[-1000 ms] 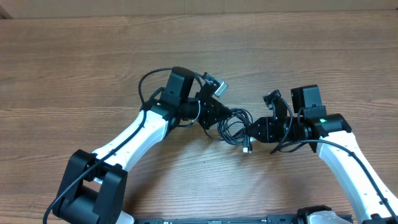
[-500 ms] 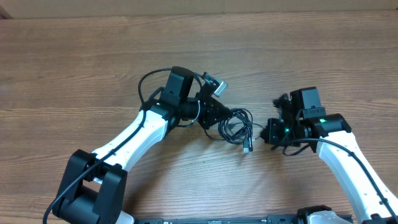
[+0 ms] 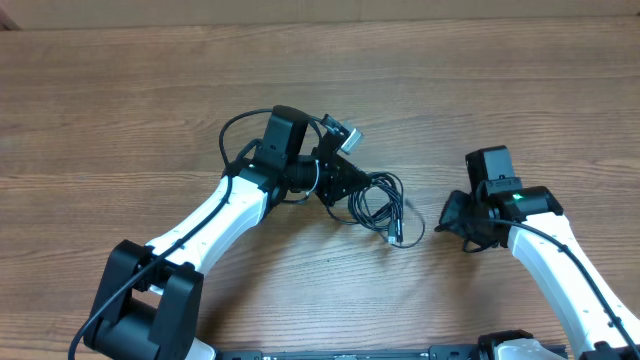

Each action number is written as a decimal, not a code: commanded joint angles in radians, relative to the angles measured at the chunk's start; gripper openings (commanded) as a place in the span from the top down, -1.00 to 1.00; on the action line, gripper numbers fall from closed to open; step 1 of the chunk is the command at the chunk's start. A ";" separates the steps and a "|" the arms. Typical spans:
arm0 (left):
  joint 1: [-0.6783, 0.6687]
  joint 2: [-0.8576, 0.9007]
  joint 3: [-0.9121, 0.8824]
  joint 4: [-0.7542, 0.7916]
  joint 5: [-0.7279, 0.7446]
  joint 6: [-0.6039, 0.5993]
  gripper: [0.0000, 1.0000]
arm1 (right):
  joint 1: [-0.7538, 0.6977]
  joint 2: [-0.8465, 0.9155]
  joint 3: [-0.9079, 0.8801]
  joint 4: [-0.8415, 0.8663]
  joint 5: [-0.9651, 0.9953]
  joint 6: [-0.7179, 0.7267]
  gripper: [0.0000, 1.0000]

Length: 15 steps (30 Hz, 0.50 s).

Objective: Untangle cables

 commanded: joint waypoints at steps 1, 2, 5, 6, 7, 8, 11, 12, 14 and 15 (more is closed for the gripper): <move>0.007 -0.019 0.021 -0.023 -0.081 0.005 0.92 | -0.002 -0.001 0.018 0.019 -0.133 -0.094 0.08; 0.007 -0.019 0.021 -0.027 -0.101 0.005 0.92 | -0.002 -0.001 0.027 0.020 -0.159 -0.113 0.05; 0.007 -0.019 0.022 -0.022 -0.131 0.009 0.92 | -0.002 -0.006 0.073 0.017 -0.237 -0.154 0.02; 0.007 -0.021 0.023 -0.021 -0.132 0.010 0.92 | -0.002 -0.008 0.087 0.018 -0.264 -0.173 0.02; 0.007 -0.026 0.027 -0.021 -0.131 0.013 0.92 | -0.002 -0.011 0.117 0.020 -0.355 -0.233 0.02; 0.007 -0.031 0.027 -0.020 -0.130 0.012 0.92 | -0.002 -0.011 0.130 0.022 -0.423 -0.279 0.02; 0.003 -0.054 0.027 -0.020 -0.093 0.013 0.92 | -0.002 -0.011 0.143 0.037 -0.528 -0.349 0.04; 0.002 -0.064 0.027 -0.019 -0.068 0.013 0.91 | -0.002 -0.010 0.143 0.042 -0.538 -0.355 0.06; 0.002 -0.077 0.027 -0.019 -0.023 0.013 0.91 | -0.002 -0.010 0.143 0.049 -0.537 -0.359 0.08; 0.002 -0.080 0.027 -0.019 0.005 0.013 0.91 | -0.002 -0.010 0.143 0.055 -0.537 -0.371 0.10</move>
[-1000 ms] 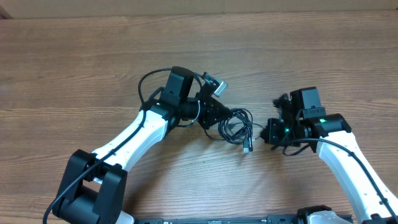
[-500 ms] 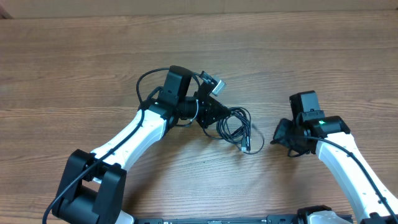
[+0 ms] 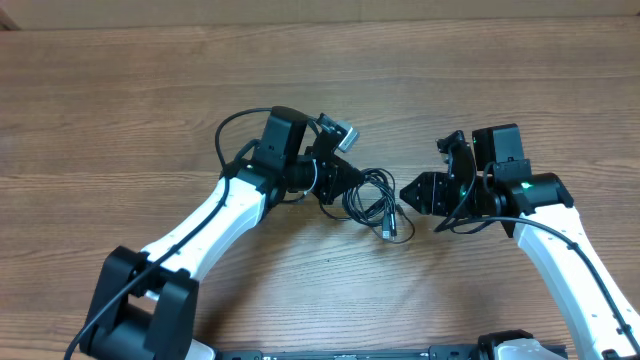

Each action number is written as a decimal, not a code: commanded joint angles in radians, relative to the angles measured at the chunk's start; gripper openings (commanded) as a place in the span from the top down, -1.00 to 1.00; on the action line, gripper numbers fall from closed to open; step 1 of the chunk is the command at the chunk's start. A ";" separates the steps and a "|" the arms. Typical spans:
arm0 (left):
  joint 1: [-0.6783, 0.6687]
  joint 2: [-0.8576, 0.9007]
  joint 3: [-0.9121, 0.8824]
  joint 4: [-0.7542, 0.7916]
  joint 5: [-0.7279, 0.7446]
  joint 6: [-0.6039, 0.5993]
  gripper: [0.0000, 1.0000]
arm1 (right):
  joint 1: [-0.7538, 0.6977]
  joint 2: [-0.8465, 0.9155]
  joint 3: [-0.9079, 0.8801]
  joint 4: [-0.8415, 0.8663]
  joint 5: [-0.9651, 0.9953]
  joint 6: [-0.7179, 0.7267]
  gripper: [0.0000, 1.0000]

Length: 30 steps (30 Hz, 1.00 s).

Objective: Untangle cables

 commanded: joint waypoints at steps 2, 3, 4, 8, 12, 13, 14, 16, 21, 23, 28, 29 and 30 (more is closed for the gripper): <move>0.003 -0.058 0.027 0.006 0.176 0.009 0.92 | -0.002 -0.010 0.020 0.023 -0.083 -0.079 0.15; 0.003 -0.057 0.027 0.006 0.202 0.010 0.92 | -0.002 -0.010 0.020 0.027 -0.084 -0.078 0.17; 0.003 -0.057 0.027 0.007 0.219 0.009 0.92 | -0.002 -0.010 0.020 0.028 -0.087 -0.078 0.18; -0.001 -0.057 0.027 0.007 0.249 0.009 0.92 | -0.002 -0.010 0.020 0.027 -0.106 -0.079 0.36; -0.004 -0.057 0.027 0.014 0.248 0.009 0.91 | -0.002 -0.010 0.020 0.016 -0.132 -0.078 0.58; -0.004 -0.057 0.027 0.016 0.248 0.009 0.92 | -0.002 -0.010 0.020 0.009 -0.132 -0.078 0.59; -0.004 -0.057 0.027 0.020 0.244 0.008 0.92 | -0.002 -0.010 0.020 0.000 -0.132 -0.078 0.59; -0.004 -0.057 0.027 0.028 0.245 0.007 0.92 | -0.002 -0.010 0.020 -0.021 -0.132 -0.078 0.58; -0.016 -0.057 0.027 0.068 0.244 -0.025 0.91 | -0.002 -0.010 0.020 -0.071 -0.133 -0.078 0.57; -0.024 -0.057 0.027 0.081 0.245 -0.025 0.92 | -0.002 -0.010 0.020 -0.073 -0.149 -0.078 0.57; -0.039 -0.057 0.027 0.088 0.245 -0.027 0.92 | -0.002 -0.010 0.020 -0.067 -0.164 -0.078 0.80; -0.040 -0.057 0.027 0.088 0.245 -0.029 0.92 | -0.002 -0.010 0.020 -0.066 -0.161 -0.078 0.88; -0.040 -0.057 0.027 0.090 0.245 -0.029 0.92 | -0.002 -0.010 0.020 -0.066 -0.154 -0.078 0.93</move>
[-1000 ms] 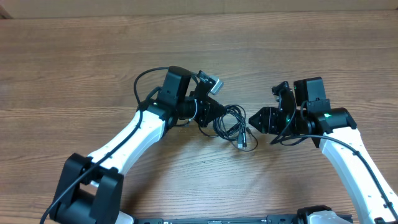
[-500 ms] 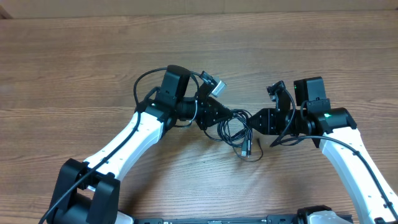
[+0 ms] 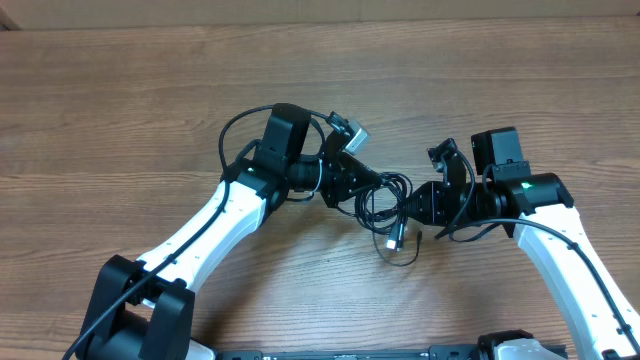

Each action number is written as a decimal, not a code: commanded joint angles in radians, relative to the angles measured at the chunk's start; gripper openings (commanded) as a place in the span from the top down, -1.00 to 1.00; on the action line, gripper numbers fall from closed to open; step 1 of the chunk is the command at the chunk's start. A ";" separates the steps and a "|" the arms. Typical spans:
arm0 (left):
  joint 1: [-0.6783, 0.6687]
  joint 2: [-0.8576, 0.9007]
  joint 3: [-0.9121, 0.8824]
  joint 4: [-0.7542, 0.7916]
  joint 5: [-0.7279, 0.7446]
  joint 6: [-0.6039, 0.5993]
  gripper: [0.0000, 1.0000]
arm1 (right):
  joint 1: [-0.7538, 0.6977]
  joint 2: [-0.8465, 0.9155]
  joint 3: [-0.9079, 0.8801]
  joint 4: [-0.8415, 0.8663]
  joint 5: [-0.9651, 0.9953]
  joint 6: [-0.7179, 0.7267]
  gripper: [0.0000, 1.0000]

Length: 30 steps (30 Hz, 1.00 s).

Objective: Untangle cables

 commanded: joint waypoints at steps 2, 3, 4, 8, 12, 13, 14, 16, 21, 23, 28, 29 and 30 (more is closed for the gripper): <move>-0.014 -0.027 0.027 0.013 0.045 -0.022 0.92 | -0.001 -0.010 0.019 0.010 0.003 -0.003 0.92; -0.012 -0.027 0.027 0.016 0.045 -0.022 0.92 | -0.001 -0.010 0.019 0.009 0.003 -0.003 0.92; -0.010 -0.027 0.027 0.019 0.045 -0.022 0.92 | -0.001 -0.010 0.018 0.009 0.003 -0.003 0.92; 0.006 -0.027 0.027 0.023 0.032 -0.022 0.92 | -0.001 -0.008 0.016 -0.020 0.087 0.036 0.92; 0.030 -0.027 0.027 0.023 0.001 -0.022 0.92 | -0.001 -0.007 0.016 -0.068 0.264 0.140 0.92; 0.036 -0.027 0.027 0.023 -0.001 -0.022 0.91 | -0.001 -0.007 0.016 -0.076 0.287 0.153 0.92; 0.040 -0.027 0.027 0.023 -0.002 -0.022 0.92 | -0.001 -0.007 0.016 -0.083 0.309 0.167 0.92; 0.053 -0.027 0.027 0.023 -0.024 -0.040 0.91 | -0.001 -0.007 0.016 -0.089 0.338 0.203 0.92; 0.058 -0.027 0.027 0.024 -0.053 -0.051 0.92 | -0.001 -0.007 0.016 -0.098 0.411 0.300 0.92; 0.063 -0.027 0.027 0.034 -0.052 -0.052 0.92 | -0.001 -0.007 0.016 -0.106 0.432 0.325 0.92; 0.057 -0.029 0.027 0.024 -0.051 -0.062 0.92 | -0.001 -0.007 0.016 -0.043 0.223 0.170 0.90; 0.054 -0.029 0.027 0.021 -0.052 -0.061 0.92 | -0.001 -0.007 0.016 -0.021 0.134 0.109 0.80; 0.053 -0.028 0.027 0.012 -0.052 -0.061 0.92 | -0.001 -0.007 0.016 0.011 0.024 0.052 0.62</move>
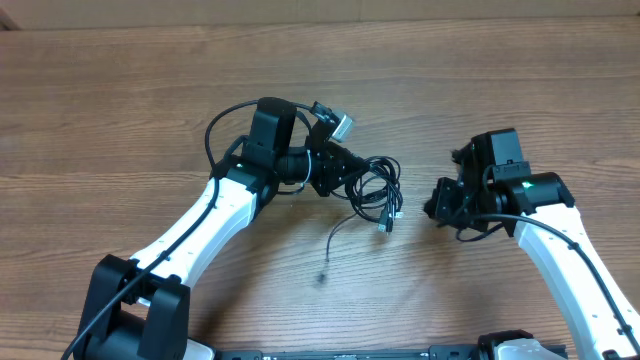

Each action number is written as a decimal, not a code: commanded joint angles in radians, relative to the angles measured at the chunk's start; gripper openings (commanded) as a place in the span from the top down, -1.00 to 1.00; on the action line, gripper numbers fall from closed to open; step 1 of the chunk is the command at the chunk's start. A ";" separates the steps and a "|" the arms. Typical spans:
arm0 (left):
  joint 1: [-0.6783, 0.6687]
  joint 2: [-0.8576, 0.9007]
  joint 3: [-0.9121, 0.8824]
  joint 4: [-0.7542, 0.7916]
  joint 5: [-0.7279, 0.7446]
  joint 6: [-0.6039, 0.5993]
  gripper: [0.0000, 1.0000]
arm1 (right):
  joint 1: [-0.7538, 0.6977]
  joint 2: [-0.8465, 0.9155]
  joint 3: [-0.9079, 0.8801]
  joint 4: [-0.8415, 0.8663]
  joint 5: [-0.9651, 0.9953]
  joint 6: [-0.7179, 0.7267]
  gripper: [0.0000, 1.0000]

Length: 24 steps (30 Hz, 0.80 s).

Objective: Untangle cables

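Note:
A tangled bundle of thin black cables [375,188] hangs at the tip of my left gripper [345,170], which is shut on its left side, just left of the table's middle. A connector end [385,226] dangles under the bundle. One loose strand [335,235] trails down and to the left toward the table. My right gripper [442,200] sits to the right of the bundle with a gap between them and no cable reaching it. From above I cannot tell how its fingers stand.
The wooden table [120,100] carries nothing else. The white left arm [205,225] runs in from the bottom left and the white right arm [565,260] from the bottom right. A cardboard wall runs along the far edge.
My right gripper has drawn back to the right, away from the bundle. My left gripper has shifted slightly left with the bundle, and a thin strand now trails out below it.
At first my left gripper held the bundle while the right gripper waited far right. The right gripper then stood open beside the bundle and later touched its right side. Now it is apart again, and the bundle is looser with one strand hanging free.

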 commanded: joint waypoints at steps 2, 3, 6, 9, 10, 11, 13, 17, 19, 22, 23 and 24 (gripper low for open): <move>-0.007 -0.029 0.027 -0.019 0.002 -0.015 0.91 | -0.001 -0.007 0.010 0.077 -0.320 -0.172 0.52; -0.007 -0.028 0.027 -0.025 0.003 -0.016 0.92 | -0.001 -0.007 0.010 0.098 -0.343 -0.172 0.50; -0.013 -0.029 0.027 -0.023 0.053 -0.016 0.91 | -0.001 -0.006 0.010 0.100 -0.348 -0.172 0.50; -0.016 -0.028 0.027 -0.005 0.127 -0.016 0.91 | -0.001 -0.004 0.010 0.100 -0.330 -0.172 0.43; -0.018 -0.029 0.027 0.004 0.151 -0.015 0.92 | -0.001 -0.003 0.010 0.100 -0.312 -0.172 0.37; -0.018 -0.029 0.027 0.014 0.183 -0.016 0.92 | -0.001 -0.001 0.010 0.100 -0.288 -0.172 0.35; -0.018 -0.029 0.027 0.023 0.212 -0.015 0.92 | -0.001 0.003 0.010 0.100 -0.259 -0.172 0.34; -0.018 -0.029 0.027 0.023 0.242 -0.016 0.92 | -0.001 0.013 0.010 0.101 -0.235 -0.172 0.56; -0.018 -0.028 0.027 0.023 0.241 -0.016 0.92 | -0.001 0.014 0.010 0.100 -0.235 -0.172 0.78; -0.018 -0.029 0.027 0.023 0.221 -0.016 0.92 | -0.001 0.014 0.010 0.096 -0.235 -0.172 0.92; -0.018 -0.029 0.027 0.020 0.195 -0.015 0.92 | -0.001 0.014 0.010 0.086 -0.234 -0.172 0.92; -0.016 -0.029 0.027 0.018 0.169 -0.015 0.92 | -0.001 0.014 0.010 0.079 -0.228 -0.172 0.92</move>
